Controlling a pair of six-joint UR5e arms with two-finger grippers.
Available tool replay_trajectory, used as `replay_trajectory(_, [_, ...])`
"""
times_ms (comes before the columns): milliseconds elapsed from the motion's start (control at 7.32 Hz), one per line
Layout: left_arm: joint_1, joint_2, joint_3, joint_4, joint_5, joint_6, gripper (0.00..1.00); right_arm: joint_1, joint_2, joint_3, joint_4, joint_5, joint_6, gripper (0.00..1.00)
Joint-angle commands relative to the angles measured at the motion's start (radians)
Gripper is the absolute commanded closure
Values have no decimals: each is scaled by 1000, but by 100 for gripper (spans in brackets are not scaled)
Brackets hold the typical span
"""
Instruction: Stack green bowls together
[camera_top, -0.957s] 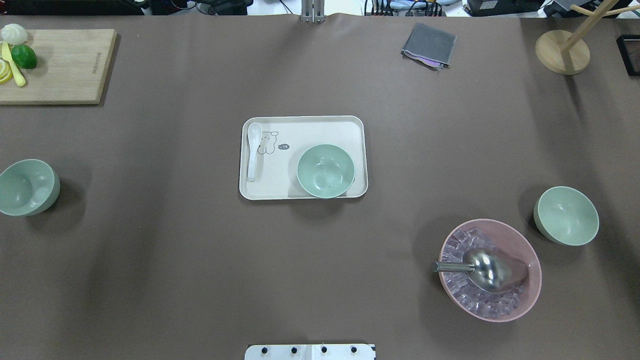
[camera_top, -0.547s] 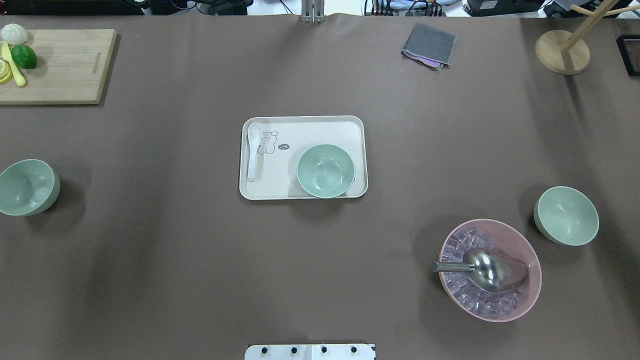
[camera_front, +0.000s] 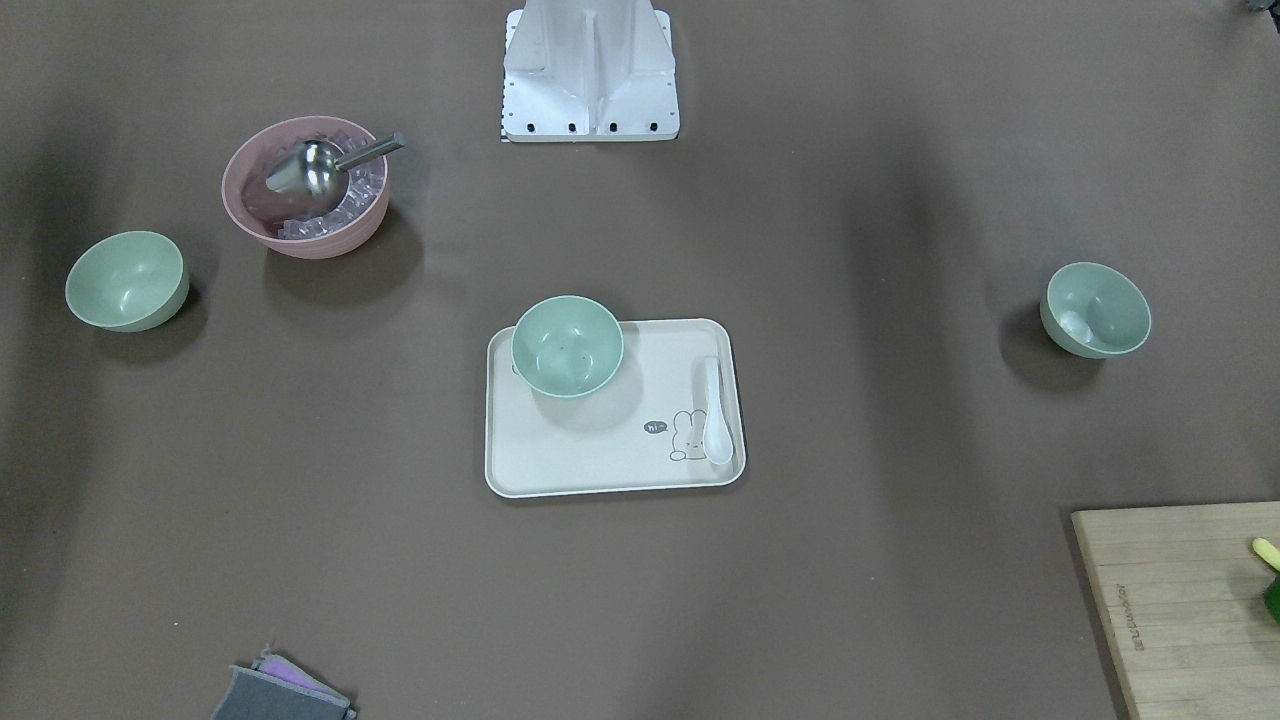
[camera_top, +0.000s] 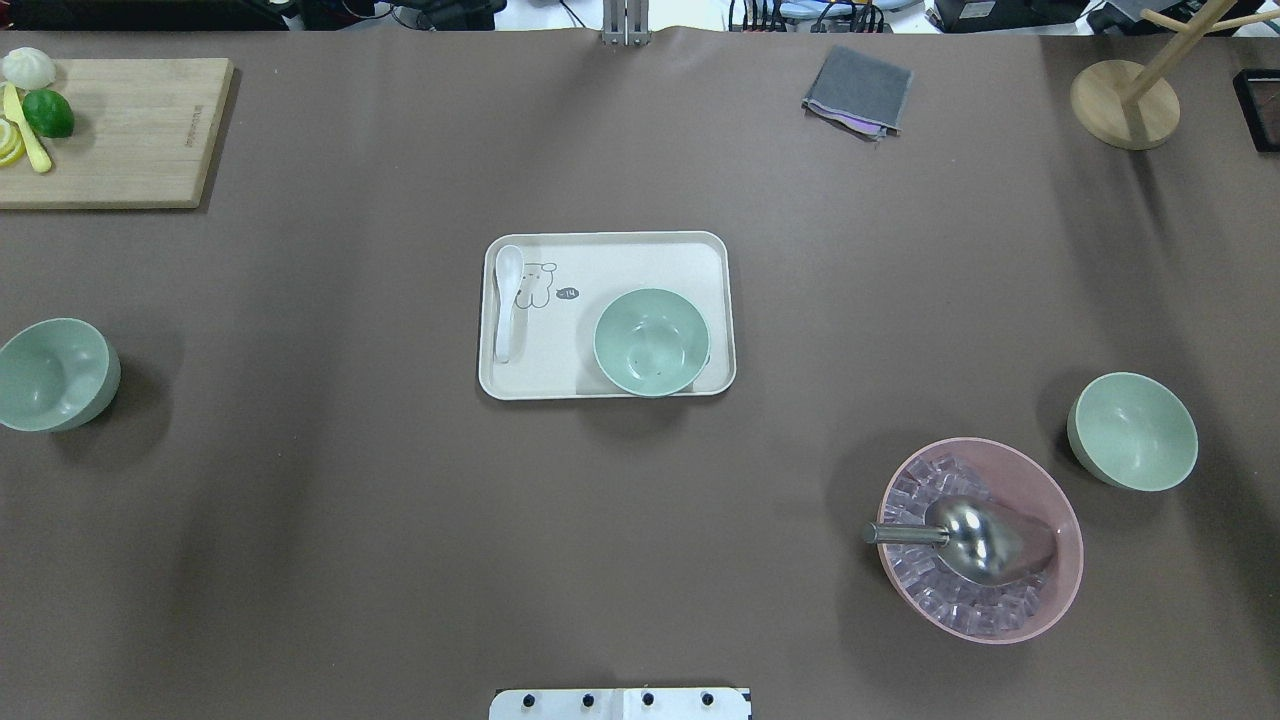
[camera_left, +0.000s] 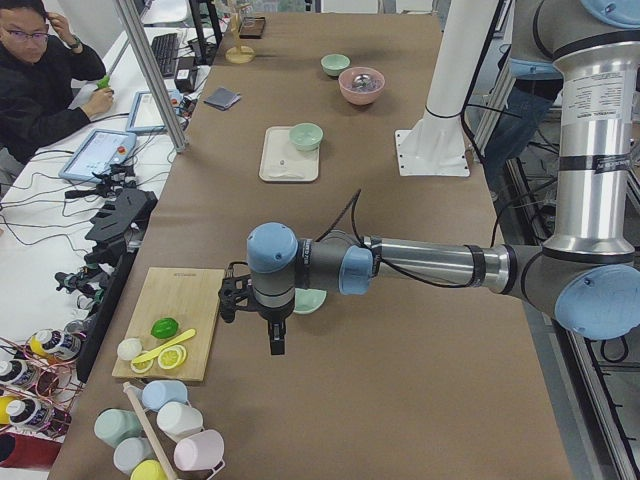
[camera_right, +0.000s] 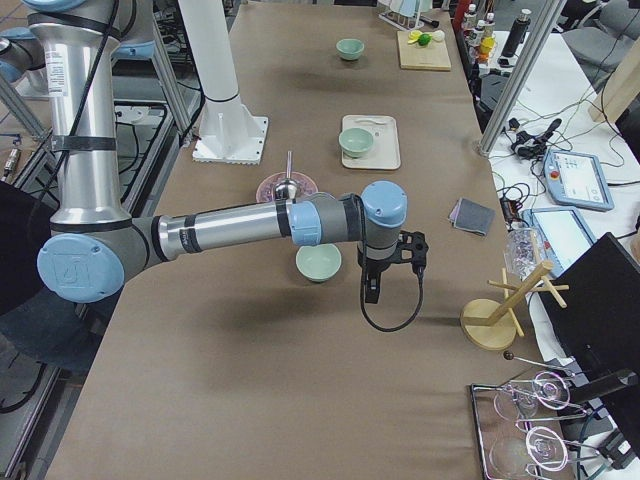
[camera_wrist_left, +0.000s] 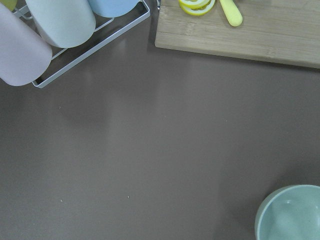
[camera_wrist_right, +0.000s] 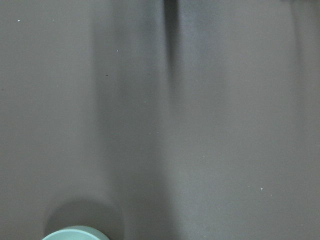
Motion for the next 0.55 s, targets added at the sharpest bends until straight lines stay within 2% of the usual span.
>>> replay_trajectory(0, [2,-18,4,0,0,-1,2,-1,9,-1,0,-5,2,0])
replay_trajectory(410, [2,-21,5,0,-1,-1,2,0,6,5,-1,-4,3,0])
